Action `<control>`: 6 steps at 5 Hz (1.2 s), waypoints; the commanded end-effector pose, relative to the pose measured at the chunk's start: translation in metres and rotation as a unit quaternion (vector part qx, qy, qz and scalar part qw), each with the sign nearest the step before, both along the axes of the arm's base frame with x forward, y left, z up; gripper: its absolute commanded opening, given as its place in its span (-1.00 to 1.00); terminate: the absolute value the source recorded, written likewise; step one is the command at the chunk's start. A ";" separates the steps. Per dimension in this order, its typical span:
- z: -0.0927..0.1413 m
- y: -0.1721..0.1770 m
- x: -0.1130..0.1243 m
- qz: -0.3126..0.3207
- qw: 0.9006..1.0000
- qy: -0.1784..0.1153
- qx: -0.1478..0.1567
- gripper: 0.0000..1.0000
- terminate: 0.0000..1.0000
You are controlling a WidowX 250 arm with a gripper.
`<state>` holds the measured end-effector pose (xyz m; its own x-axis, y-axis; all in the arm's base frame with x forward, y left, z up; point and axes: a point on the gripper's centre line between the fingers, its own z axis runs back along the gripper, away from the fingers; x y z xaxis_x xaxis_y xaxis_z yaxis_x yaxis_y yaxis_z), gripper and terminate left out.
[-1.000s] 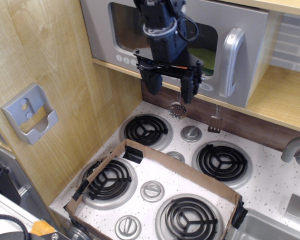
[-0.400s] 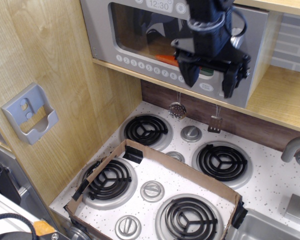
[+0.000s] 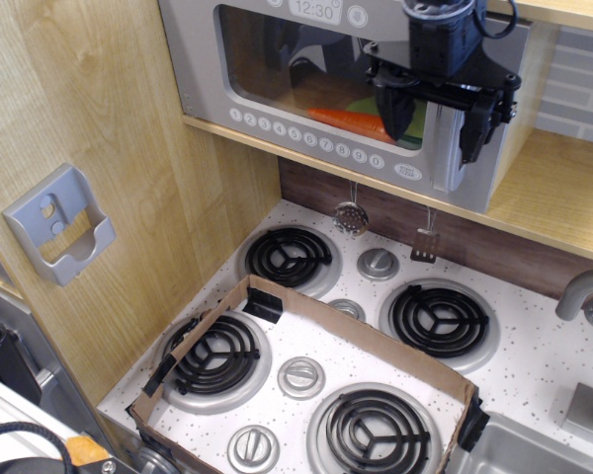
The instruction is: Open microwave
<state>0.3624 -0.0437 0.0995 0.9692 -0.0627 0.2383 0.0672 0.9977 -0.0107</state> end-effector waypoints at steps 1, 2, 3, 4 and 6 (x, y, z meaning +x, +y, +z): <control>0.013 0.003 0.007 -0.005 0.999 -0.040 0.005 1.00 -1.00; 0.007 0.005 -0.001 0.009 0.999 -0.046 0.000 -1.00 -1.00; 0.001 0.006 -0.012 0.032 0.998 -0.047 -0.002 -1.00 -1.00; -0.001 0.008 -0.021 0.043 0.998 -0.047 -0.001 -1.00 -1.00; -0.009 0.017 -0.056 0.121 0.991 -0.050 -0.007 1.00 -1.00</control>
<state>0.3005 -0.0246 0.0749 0.9411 0.1895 0.2801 -0.1915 0.9813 -0.0207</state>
